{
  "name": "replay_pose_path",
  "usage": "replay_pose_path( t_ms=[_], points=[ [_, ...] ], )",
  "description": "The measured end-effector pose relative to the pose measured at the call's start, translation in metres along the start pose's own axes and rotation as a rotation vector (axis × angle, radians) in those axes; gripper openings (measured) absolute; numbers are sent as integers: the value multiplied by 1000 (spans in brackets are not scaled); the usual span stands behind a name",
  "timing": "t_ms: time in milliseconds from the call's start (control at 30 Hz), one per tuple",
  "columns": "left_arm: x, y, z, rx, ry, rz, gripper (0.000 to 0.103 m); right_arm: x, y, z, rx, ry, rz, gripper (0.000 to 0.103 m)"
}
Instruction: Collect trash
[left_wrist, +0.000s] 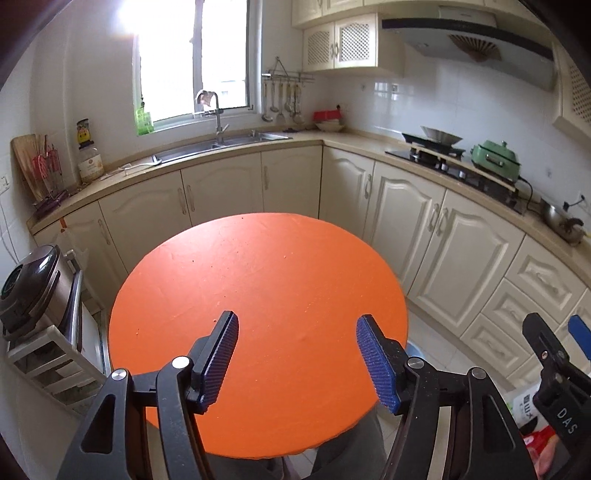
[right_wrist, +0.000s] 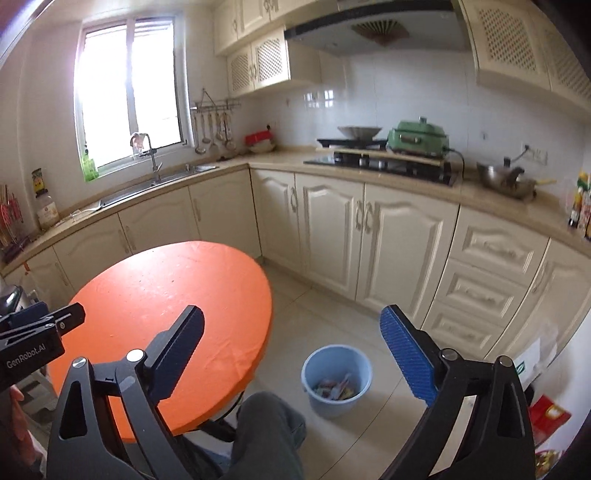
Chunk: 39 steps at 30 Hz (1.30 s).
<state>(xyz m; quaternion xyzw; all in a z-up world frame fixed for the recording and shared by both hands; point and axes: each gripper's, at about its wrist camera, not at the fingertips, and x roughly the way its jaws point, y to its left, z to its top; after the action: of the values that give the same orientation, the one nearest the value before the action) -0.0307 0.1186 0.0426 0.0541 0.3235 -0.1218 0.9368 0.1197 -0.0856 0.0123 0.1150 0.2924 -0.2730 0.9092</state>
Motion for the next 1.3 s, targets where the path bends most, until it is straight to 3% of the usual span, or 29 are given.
replay_pose_path(
  t_ms=[100, 233, 300, 467, 733, 1033, 1300],
  points=[
    [-23, -26, -24, -10, -61, 41, 72, -7, -9, 6, -36, -72, -9, 103],
    [-28, -74, -55, -23, -127, 81, 73, -9, -27, 16, -10, -130, 30, 103],
    [-16, -99, -63, -23, -146, 91, 86, -9, -37, 21, 10, -152, 54, 103],
    [-9, -132, -85, -25, -195, 82, 87, -9, -48, 27, 27, -176, 48, 103],
    [-6, -137, -111, -40, -197, 60, 97, -8, -52, 20, 43, -146, 31, 103],
    [12, -117, -93, -53, -154, 53, 99, -12, -53, 18, 40, -154, -25, 103],
    [23, -99, -72, -46, -126, 69, 101, -14, -45, 9, 50, -166, -23, 103]
  ],
)
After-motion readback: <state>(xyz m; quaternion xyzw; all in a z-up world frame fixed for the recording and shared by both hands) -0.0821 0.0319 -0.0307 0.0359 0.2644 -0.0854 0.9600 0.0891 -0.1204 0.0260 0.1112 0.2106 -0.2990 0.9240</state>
